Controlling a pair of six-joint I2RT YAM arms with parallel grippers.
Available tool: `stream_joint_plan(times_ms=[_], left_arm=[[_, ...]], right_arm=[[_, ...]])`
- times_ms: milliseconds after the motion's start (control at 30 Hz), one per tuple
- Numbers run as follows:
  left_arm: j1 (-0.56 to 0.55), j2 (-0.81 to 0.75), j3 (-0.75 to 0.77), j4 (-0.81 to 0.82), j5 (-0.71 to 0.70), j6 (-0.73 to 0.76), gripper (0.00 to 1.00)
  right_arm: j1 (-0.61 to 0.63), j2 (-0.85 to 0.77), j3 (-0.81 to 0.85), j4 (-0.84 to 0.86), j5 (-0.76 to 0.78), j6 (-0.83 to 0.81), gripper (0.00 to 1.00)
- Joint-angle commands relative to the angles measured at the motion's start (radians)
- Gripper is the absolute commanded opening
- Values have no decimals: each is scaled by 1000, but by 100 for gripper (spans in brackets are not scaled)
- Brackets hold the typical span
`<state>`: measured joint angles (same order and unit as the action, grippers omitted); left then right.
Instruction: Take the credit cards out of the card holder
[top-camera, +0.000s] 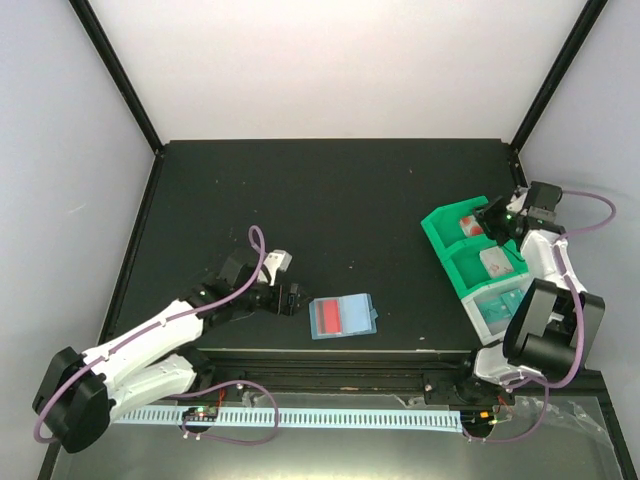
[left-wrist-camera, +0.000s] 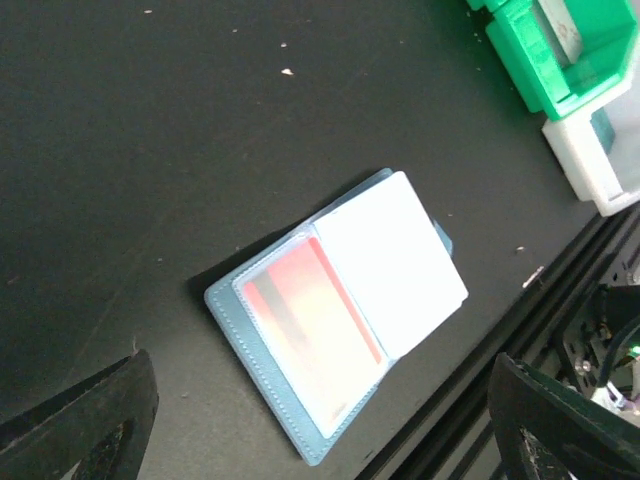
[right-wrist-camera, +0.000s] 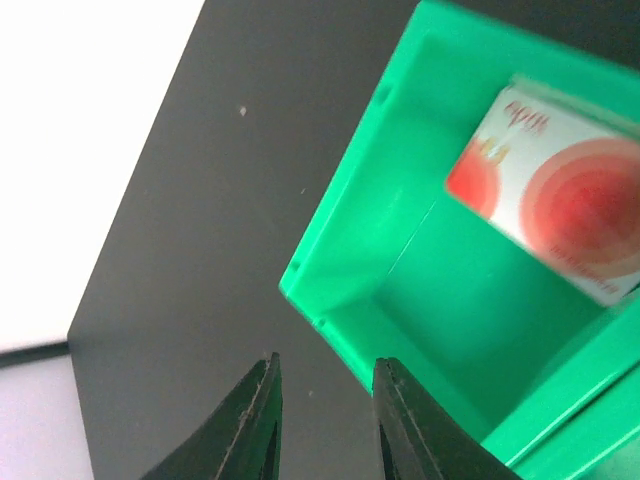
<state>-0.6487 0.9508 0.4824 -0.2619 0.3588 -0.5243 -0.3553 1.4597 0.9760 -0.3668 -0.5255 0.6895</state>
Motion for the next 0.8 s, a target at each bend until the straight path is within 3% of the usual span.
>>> stream_joint_plan(times_ms=[0, 333, 500, 767], left_arm=[[7, 13, 65, 25, 77, -19, 91], [7, 46, 61, 48, 106, -46, 75], [7, 61, 15, 114, 154, -81, 69], [6, 65, -98, 247, 199, -172, 69]], right_arm=[[49, -53, -34, -21, -67, -33, 27], [150, -189, -135, -14, -144, -90, 27], [266, -272, -260, 51, -156, -63, 27], [418, -385, -398, 88, -159, -46, 27]])
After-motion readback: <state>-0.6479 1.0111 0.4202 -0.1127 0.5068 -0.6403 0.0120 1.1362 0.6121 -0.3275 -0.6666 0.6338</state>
